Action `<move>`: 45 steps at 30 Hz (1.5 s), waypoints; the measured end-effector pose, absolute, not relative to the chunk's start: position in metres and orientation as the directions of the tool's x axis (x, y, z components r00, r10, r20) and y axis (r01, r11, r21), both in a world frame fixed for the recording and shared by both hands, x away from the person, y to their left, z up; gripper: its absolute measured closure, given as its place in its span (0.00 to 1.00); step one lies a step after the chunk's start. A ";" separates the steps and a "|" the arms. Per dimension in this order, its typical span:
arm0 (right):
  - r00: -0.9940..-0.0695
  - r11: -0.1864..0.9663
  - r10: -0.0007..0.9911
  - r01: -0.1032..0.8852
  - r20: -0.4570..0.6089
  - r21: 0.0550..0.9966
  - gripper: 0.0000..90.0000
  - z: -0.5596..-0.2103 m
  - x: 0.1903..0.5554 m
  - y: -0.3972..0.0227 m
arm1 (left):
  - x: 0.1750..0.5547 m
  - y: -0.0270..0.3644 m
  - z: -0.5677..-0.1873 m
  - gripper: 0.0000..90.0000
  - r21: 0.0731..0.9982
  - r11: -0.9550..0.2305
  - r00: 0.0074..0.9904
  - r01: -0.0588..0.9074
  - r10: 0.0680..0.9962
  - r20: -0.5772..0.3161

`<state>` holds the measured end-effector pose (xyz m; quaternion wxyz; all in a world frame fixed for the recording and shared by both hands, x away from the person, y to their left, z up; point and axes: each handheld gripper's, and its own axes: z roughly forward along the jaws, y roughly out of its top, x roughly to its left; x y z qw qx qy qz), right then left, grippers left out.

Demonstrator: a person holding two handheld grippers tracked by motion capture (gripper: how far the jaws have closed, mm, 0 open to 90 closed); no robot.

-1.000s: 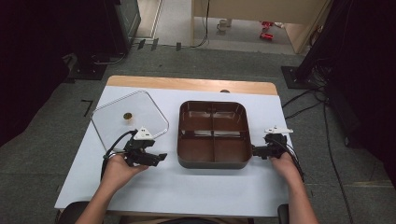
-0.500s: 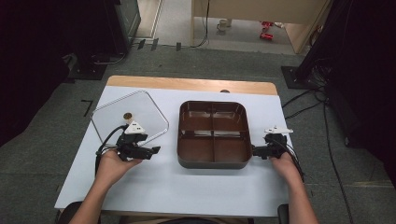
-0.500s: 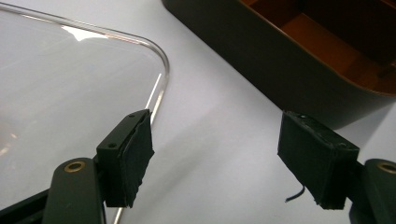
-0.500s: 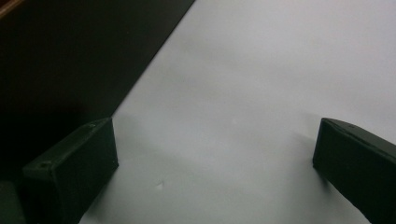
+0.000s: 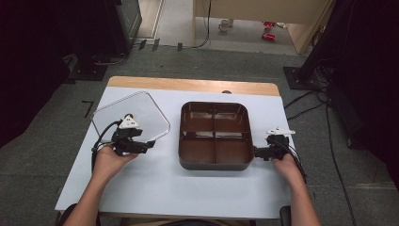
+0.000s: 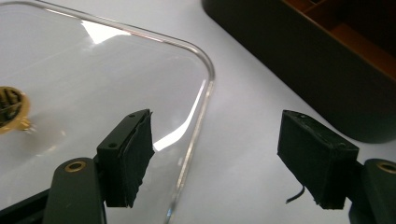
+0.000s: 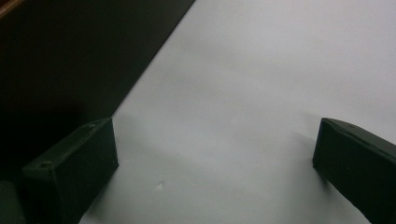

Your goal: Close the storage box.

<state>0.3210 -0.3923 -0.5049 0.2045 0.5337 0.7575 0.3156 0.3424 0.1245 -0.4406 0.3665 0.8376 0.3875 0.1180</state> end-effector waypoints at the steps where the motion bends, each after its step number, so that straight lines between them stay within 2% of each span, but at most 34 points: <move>1: -0.347 0.231 0.938 0.679 0.027 0.696 0.00 -0.505 0.321 -0.392 | 0.344 0.126 -0.441 0.30 0.709 -0.424 0.665 0.564 0.742 -0.085; 11: -0.347 0.232 0.938 0.680 0.027 0.696 0.00 -0.505 0.321 -0.392 | 0.365 0.143 -0.442 0.30 0.718 -0.400 0.632 0.570 0.772 -0.072; 13: -0.346 0.232 0.938 0.680 0.027 0.695 0.00 -0.505 0.321 -0.392 | 0.371 0.148 -0.443 0.31 0.723 -0.390 0.627 0.570 0.776 -0.077; 14: -0.346 0.231 0.938 0.680 0.027 0.696 0.00 -0.505 0.321 -0.392 | 0.374 0.150 -0.443 0.35 0.722 -0.387 0.625 0.574 0.777 -0.080; 25: -0.346 0.232 0.938 0.680 0.026 0.696 0.00 -0.505 0.321 -0.392 | 0.406 0.170 -0.448 0.35 0.726 -0.345 0.562 0.595 0.825 -0.069; 31: -0.346 0.231 0.938 0.680 0.027 0.696 0.00 -0.505 0.321 -0.392 | 0.423 0.180 -0.455 0.41 0.732 -0.316 0.513 0.603 0.857 -0.053; 38: -0.346 0.230 0.938 0.680 0.028 0.696 0.00 -0.505 0.321 -0.392 | 0.437 0.189 -0.473 0.46 0.702 -0.258 0.481 0.664 0.866 -0.137; 43: -0.345 0.229 0.938 0.680 0.028 0.696 0.00 -0.505 0.321 -0.392 | 0.438 0.189 -0.477 0.48 0.699 -0.280 0.482 0.658 0.870 -0.105; 45: -0.345 0.229 0.938 0.680 0.028 0.696 0.00 -0.505 0.321 -0.392 | 0.438 0.191 -0.478 0.52 0.704 -0.270 0.478 0.657 0.871 -0.111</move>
